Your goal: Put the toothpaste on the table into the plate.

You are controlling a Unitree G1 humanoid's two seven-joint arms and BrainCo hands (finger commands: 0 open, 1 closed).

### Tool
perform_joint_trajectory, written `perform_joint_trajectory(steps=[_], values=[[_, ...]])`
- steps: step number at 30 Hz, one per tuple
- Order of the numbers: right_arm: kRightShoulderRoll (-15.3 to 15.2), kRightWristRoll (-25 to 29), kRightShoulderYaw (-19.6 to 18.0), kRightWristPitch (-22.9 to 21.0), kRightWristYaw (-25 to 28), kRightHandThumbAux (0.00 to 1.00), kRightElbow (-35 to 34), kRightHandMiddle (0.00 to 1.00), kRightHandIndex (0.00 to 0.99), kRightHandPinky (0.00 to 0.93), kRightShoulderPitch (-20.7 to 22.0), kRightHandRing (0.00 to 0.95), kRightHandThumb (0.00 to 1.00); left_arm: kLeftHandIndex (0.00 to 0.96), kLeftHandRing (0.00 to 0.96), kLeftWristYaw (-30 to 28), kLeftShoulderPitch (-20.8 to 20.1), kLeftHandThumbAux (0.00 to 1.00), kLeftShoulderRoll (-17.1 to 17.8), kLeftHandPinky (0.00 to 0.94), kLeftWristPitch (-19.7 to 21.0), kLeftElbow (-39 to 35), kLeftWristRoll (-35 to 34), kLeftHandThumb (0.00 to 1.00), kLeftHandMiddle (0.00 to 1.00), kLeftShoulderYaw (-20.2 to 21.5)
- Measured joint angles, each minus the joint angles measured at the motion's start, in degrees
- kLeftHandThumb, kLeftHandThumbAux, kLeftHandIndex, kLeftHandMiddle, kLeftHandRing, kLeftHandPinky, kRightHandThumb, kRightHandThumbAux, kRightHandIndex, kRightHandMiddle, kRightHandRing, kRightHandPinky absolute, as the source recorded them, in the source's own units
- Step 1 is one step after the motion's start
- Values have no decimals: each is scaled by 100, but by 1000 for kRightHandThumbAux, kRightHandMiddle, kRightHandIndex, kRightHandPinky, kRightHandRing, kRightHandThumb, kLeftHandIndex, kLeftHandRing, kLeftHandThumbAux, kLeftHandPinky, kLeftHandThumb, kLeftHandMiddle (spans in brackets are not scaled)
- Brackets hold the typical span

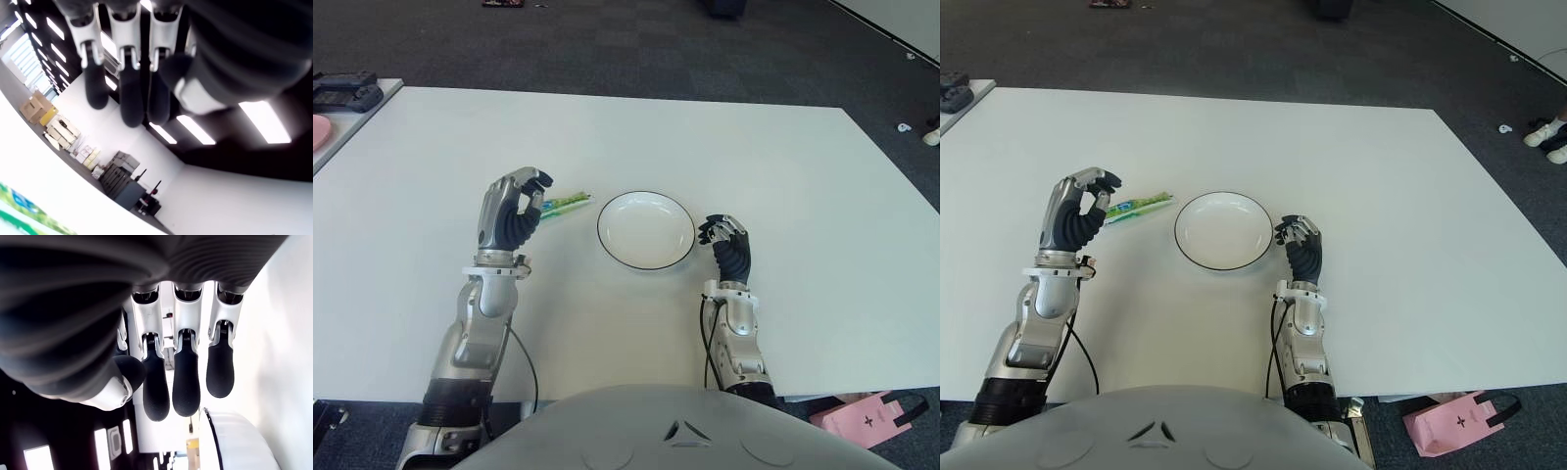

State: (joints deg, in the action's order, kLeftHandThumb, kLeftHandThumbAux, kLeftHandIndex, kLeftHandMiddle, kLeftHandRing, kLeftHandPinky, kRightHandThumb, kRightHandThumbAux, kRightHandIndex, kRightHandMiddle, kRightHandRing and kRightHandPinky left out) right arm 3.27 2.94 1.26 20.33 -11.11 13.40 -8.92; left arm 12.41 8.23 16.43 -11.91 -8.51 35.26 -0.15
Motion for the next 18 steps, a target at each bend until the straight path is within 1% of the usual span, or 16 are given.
perform_joint_trajectory(steps=[1, 2, 3, 4, 5, 6, 7, 10, 12, 15, 18], values=[[0, -11, 1, 1, -18, 728, 0, 569, 431, 567, 0, 569, 703, 296, 263, -14, -59, 437, 84, 261, 62, 26, 89, 659, 273, -2], [0, -29, 3, 2, -38, 728, 2, 569, 431, 567, 0, 569, 703, 267, 250, -15, -111, 387, 155, 256, 124, 58, 181, 650, 253, -4], [0, -41, 5, 3, -47, 728, 2, 570, 431, 567, 1, 569, 703, 230, 238, -16, -146, 362, 219, 249, 173, 84, 238, 649, 236, -7], [0, -52, 6, 5, -58, 728, 2, 571, 431, 567, 1, 569, 703, 148, 195, -16, -187, 314, 289, 210, 234, 110, 328, 646, 184, -18], [0, -58, 6, 7, -69, 728, 3, 572, 431, 568, 1, 569, 703, 96, 167, -16, -220, 284, 342, 185, 281, 136, 410, 643, 150, -32], [0, -64, 6, 9, -85, 728, 4, 572, 431, 568, 1, 569, 703, 77, 157, -16, -261, 273, 405, 176, 352, 174, 521, 642, 138, -56], [0, -68, 9, 10, -94, 728, 4, 572, 431, 569, 2, 569, 703, 49, 122, -17, -282, 250, 459, 151, 412, 196, 610, 634, 99, -78], [0, -74, 14, 13, -122, 728, 4, 572, 432, 571, 2, 569, 703, 16, 55, -63, -337, 214, 585, 102, 596, 215, 858, 615, 37, -152], [0, -74, 14, 13, -132, 728, 4, 571, 431, 570, 2, 569, 703, 6, 22, -188, -389, 187, 677, 49, 742, 222, 1004, 590, 15, -230], [0, -73, 12, 13, -147, 728, 5, 570, 431, 565, 1, 568, 703, 2, 9, -625, -571, 166, 867, 20, 1005, 260, 1219, 568, 6, -381], [1, -73, 14, 12, -160, 728, 5, 569, 431, 561, 1, 566, 702, 0, 2, -1177, -859, 143, 1105, 5, 1202, 337, 1338, 550, 1, -554]])
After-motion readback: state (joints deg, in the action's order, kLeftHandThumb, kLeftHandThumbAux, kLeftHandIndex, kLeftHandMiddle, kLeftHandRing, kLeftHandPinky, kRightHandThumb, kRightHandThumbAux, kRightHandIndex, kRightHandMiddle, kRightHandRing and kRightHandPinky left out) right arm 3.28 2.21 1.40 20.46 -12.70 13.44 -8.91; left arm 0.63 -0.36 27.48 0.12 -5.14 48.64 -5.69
